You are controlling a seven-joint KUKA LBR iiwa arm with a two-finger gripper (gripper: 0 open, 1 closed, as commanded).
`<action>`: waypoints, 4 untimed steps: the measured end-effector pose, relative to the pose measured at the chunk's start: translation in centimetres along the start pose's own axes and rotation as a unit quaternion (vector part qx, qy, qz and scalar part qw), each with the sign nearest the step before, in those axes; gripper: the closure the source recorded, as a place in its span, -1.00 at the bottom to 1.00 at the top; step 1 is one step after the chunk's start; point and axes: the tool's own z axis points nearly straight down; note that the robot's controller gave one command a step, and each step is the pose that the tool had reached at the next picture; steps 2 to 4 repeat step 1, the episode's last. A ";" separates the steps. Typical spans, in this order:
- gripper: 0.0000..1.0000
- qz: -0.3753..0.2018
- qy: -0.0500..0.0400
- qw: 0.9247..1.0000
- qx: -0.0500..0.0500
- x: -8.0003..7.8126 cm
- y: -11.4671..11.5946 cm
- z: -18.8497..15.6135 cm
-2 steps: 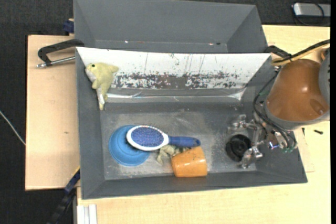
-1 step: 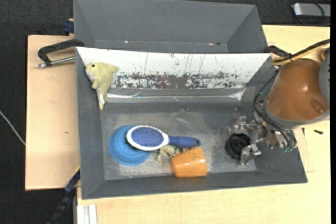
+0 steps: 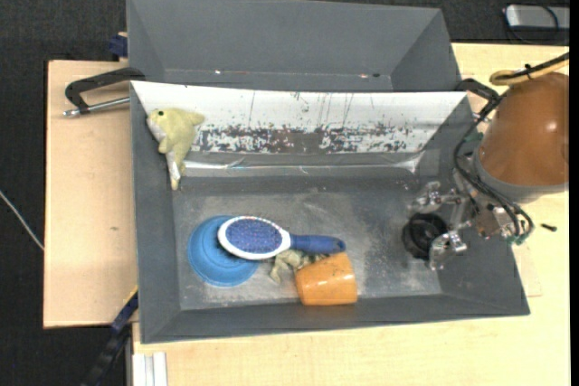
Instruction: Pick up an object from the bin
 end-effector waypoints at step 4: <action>1.00 0.000 0.000 1.000 0.000 -0.3 -0.1 -5.3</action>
Offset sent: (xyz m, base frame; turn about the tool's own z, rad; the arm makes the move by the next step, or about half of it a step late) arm 0.0000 0.0000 0.0488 0.0000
